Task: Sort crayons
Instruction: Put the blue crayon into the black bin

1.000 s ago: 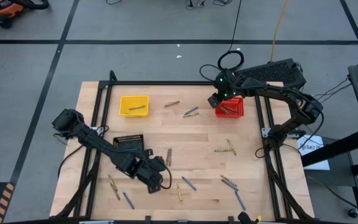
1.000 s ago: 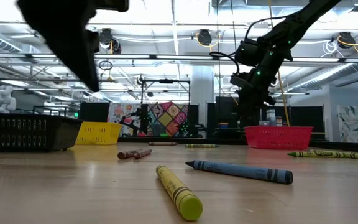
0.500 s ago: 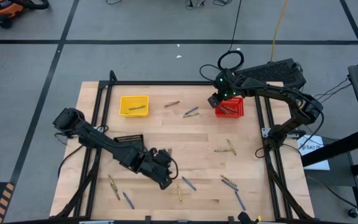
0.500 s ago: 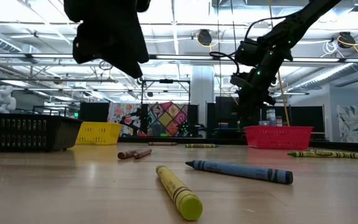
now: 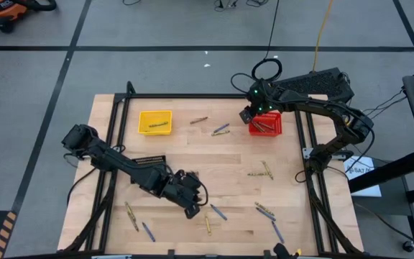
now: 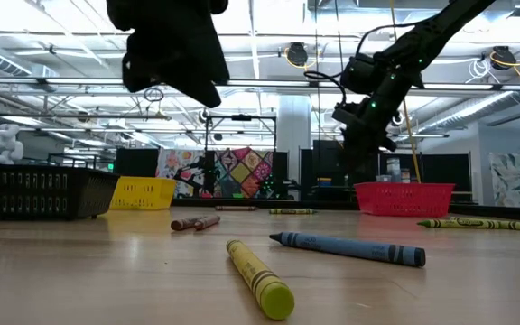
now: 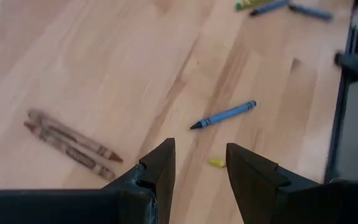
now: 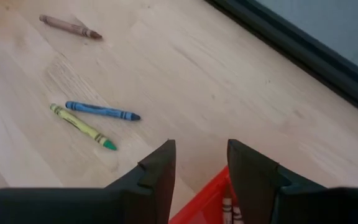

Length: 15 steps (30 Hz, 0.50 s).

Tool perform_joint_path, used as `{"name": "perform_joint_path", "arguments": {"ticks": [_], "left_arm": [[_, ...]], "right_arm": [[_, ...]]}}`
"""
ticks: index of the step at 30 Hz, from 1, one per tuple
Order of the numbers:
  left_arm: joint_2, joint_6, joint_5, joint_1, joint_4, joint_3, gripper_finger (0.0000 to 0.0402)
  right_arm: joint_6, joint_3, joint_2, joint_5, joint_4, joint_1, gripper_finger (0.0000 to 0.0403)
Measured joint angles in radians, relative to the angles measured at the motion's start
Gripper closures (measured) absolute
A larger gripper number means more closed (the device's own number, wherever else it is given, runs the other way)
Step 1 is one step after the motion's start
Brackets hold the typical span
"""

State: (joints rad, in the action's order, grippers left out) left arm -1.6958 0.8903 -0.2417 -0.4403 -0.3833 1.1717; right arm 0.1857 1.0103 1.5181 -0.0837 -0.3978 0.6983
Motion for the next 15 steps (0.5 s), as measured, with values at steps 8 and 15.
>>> {"name": "perform_joint_path", "arguments": {"ticks": [8,15], "left_arm": [[0.000,0.417,0.039,-0.051,-0.021,0.000,0.0256],[0.000,0.652,0.041,-0.142,-0.032,0.000,0.0256]], "right_arm": [[-0.028,0.000,0.000,0.000,0.005,0.000,0.0270],[-0.060,0.000,0.000,0.000,-0.005,0.000,0.0270]]}}
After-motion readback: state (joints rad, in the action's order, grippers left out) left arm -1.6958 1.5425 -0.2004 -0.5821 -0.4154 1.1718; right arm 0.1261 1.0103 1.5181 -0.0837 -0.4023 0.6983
